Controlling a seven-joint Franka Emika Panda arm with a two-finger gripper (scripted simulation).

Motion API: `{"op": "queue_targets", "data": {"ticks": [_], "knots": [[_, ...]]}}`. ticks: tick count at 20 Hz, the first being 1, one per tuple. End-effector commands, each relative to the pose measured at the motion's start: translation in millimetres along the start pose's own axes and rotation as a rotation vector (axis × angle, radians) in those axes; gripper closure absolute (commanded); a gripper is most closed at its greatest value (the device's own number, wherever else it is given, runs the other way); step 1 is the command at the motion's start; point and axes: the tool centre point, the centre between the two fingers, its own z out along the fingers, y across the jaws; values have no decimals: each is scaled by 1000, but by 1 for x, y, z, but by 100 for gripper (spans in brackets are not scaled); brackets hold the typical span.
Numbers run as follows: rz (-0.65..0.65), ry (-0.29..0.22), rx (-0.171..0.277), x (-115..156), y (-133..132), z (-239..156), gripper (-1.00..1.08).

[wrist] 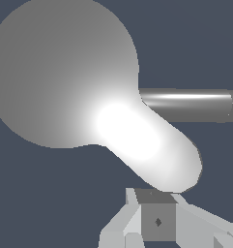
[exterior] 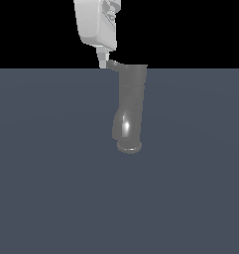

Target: Turn on the faucet by rotating a designated handle.

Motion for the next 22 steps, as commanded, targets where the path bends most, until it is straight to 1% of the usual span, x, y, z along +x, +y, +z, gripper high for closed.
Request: {"op": "queue_targets", "data": {"ticks": [1,6,7,22], "knots": [[17,4,-3,14,7,-1,108],[17,4,-4,19,19,-1,108],[-6,1,-3,5,18,0,108],[16,4,-5,84,38,-1,108]]}}
